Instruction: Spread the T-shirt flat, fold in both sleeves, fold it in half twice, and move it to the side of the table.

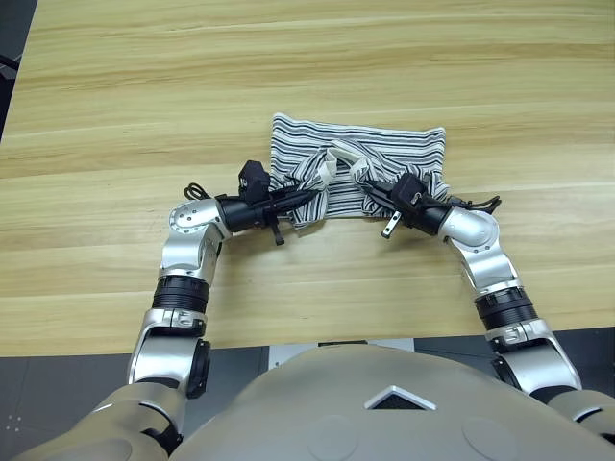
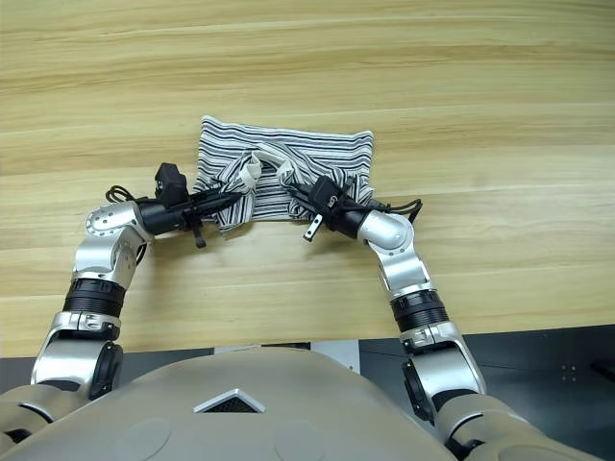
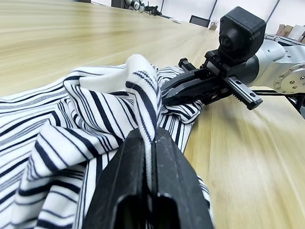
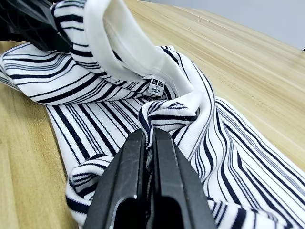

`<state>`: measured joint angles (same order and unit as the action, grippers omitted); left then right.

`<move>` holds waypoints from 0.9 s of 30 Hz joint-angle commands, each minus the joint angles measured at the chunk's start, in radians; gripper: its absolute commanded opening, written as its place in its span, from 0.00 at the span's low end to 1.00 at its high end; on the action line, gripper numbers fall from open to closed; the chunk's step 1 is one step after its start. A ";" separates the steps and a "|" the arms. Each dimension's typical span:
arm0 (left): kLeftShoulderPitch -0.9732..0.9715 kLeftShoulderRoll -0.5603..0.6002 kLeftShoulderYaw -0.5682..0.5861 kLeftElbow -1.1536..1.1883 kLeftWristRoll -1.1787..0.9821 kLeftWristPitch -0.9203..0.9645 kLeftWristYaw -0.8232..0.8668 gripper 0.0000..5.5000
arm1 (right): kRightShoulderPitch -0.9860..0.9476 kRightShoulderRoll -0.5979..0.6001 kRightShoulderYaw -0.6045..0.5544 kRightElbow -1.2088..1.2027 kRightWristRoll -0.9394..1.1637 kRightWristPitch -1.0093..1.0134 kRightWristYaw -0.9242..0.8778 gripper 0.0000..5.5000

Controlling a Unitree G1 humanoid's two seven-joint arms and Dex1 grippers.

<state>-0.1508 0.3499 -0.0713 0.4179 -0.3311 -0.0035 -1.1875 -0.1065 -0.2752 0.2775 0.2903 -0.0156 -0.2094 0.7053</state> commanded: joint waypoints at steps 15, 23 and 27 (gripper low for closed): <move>-0.594 0.074 0.097 0.478 0.334 -0.442 0.595 0.02 | -0.505 -0.077 -0.324 0.419 0.125 -0.083 -0.186 0.02; -0.917 0.102 -0.005 0.851 0.554 -0.500 0.837 0.02 | -0.920 -0.113 -0.428 0.930 0.134 -0.152 -0.264 0.02; -0.937 0.155 -0.035 0.856 0.597 -0.614 0.776 0.02 | -0.975 -0.141 -0.479 0.963 0.165 -0.157 -0.139 0.02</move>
<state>-1.0674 0.4446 -0.0882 1.2670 0.2432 -0.5727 -0.3765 -1.0574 -0.3668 -0.1728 1.2387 0.1242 -0.3679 0.5157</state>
